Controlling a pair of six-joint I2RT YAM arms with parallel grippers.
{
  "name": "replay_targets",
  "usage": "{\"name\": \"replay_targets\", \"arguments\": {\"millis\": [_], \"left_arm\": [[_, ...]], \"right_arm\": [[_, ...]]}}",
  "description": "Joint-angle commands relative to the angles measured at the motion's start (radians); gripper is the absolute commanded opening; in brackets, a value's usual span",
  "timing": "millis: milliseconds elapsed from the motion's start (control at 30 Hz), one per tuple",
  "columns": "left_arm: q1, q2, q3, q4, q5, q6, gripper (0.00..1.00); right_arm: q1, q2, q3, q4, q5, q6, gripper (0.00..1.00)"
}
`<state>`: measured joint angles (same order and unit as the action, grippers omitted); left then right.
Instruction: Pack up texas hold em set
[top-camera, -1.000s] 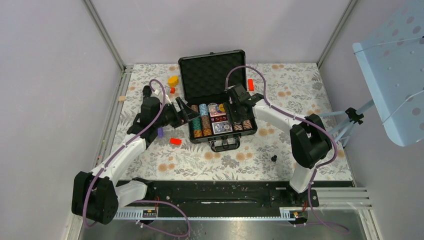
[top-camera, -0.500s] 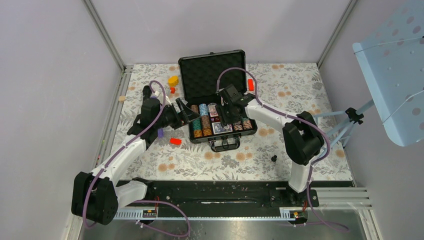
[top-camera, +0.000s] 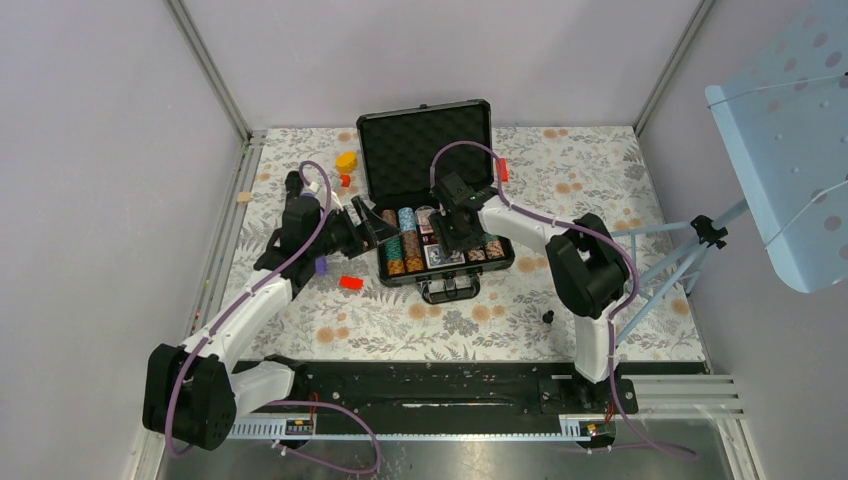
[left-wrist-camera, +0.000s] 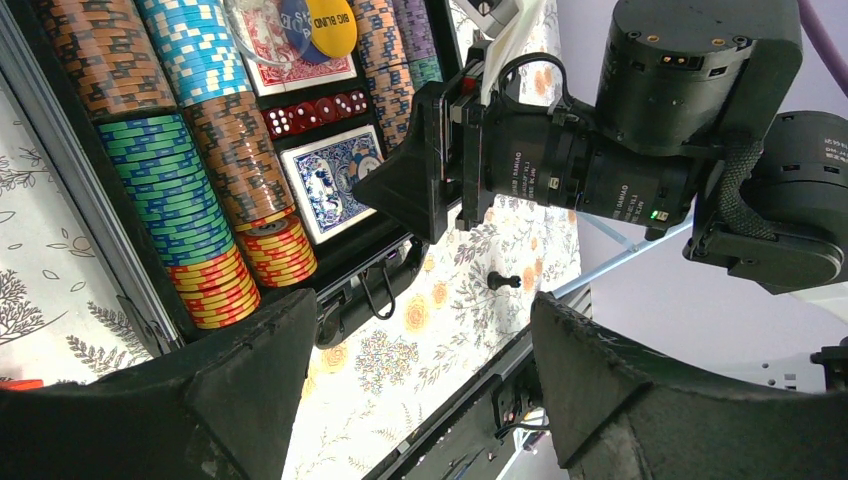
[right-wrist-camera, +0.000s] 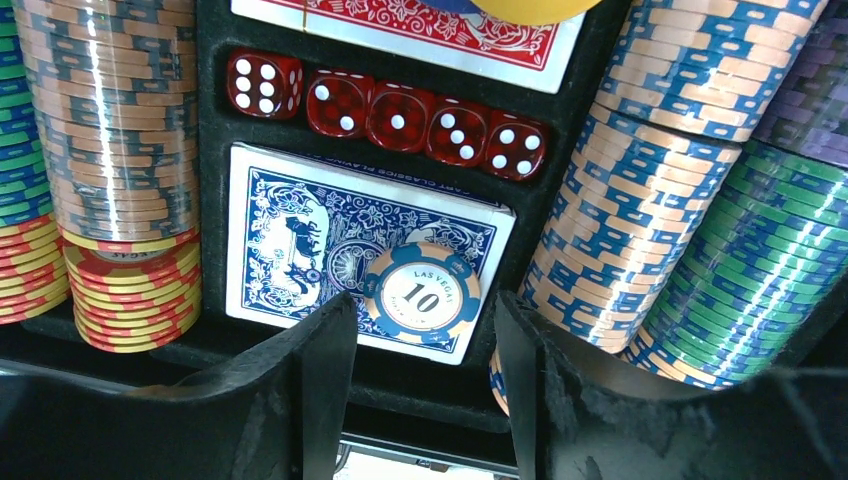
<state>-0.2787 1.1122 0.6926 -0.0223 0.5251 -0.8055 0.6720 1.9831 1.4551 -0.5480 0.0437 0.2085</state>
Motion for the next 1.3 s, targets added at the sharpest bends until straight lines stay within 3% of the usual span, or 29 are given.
{"name": "replay_targets", "arguments": {"millis": [0,233,867,900,967,1033,1267], "left_arm": [[-0.004,-0.024,-0.007,0.058,0.027,-0.001,0.77],[-0.004,-0.021,-0.001,0.058,0.029,-0.001,0.77],[-0.004,-0.018,0.000,0.057,0.026,-0.004,0.77],[-0.005,-0.017,-0.001,0.057,0.027,-0.004,0.77],[-0.005,-0.016,-0.002,0.059,0.028,-0.004,0.77],[-0.004,-0.019,-0.005,0.060,0.028,-0.004,0.77],[-0.005,-0.025,-0.013,0.061,0.026,-0.006,0.77]], "right_arm": [[0.003,0.028,0.027,-0.035,0.021,-0.011,0.59],[0.003,0.031,0.028,-0.033,0.010,-0.020,0.32],[0.002,-0.120,0.005,-0.004,0.020,-0.025,0.11],[0.003,-0.120,0.006,-0.004,0.019,-0.024,0.15],[0.002,-0.105,0.012,-0.011,0.009,-0.025,0.46],[0.002,-0.083,0.021,-0.021,-0.001,-0.024,0.62],[0.002,0.007,0.047,-0.030,-0.025,-0.009,0.70]]}}
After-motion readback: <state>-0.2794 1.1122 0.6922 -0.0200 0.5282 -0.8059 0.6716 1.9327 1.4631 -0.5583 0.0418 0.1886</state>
